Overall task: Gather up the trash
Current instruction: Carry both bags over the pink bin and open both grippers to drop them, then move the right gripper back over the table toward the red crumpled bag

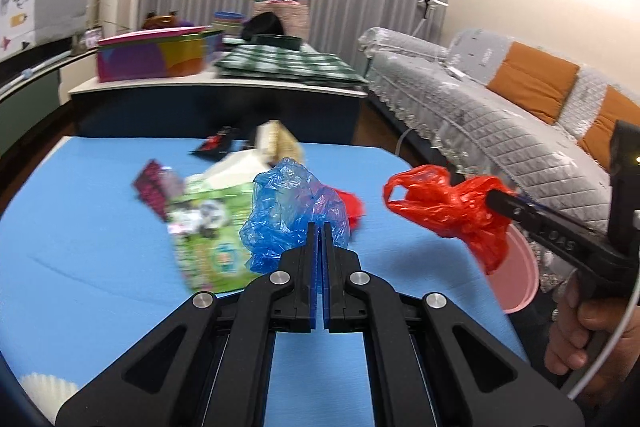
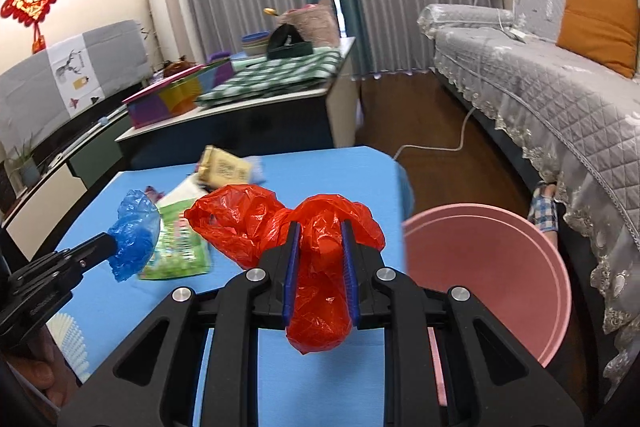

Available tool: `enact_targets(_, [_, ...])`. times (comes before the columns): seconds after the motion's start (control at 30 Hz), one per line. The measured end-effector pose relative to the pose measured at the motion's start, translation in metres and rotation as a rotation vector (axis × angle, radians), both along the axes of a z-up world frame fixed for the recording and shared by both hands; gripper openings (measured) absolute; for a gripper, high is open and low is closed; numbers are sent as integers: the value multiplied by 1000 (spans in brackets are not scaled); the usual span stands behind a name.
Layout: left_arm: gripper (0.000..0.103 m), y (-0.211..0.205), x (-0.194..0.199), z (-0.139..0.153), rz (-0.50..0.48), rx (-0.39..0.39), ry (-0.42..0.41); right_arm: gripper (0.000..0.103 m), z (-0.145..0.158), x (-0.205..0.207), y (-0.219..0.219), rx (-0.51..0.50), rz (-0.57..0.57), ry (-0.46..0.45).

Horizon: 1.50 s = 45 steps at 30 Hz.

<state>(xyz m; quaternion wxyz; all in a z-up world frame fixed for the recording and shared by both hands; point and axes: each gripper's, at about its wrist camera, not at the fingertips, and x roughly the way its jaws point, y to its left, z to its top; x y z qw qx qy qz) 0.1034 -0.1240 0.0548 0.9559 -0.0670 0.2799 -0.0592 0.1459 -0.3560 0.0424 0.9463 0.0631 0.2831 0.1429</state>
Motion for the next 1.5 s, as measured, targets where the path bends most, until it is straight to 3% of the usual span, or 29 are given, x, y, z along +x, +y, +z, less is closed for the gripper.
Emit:
enact_targets(0.5, [1,-126,41,-13,-179,-22,17,20,-24,36,-97,-4,-91,61])
enact_targets(0.77, [1,-167,56,-20,-265,-27,41,21,-40,50,-127,2,-152,90])
enact_targets(0.87, [2,-176,62,-25,-315,-38,71,30,-42,54,-134,3,-183,104])
enact_targets(0.9, [5,-180,65,-27,-327,-37,84,43,-43,56,-135,-5,-197,112])
enact_targets(0.93, [8,-179,65,-27,-325,-36,86,49,-43,57,-137,-5,-204,116])
enact_targets(1.0, [28,-175,63,-25,-318,-48,70,52,-42,56,-139,-2,-205,111])
enact_targets(1.1, [29,-167,59,-20,-315,-62,54,60,-39,55,-138,-21,-214,107])
enact_targets(1.5, [29,-120,31,15,-284,-89,-4,60,16,8,-105,-53,-189,9])
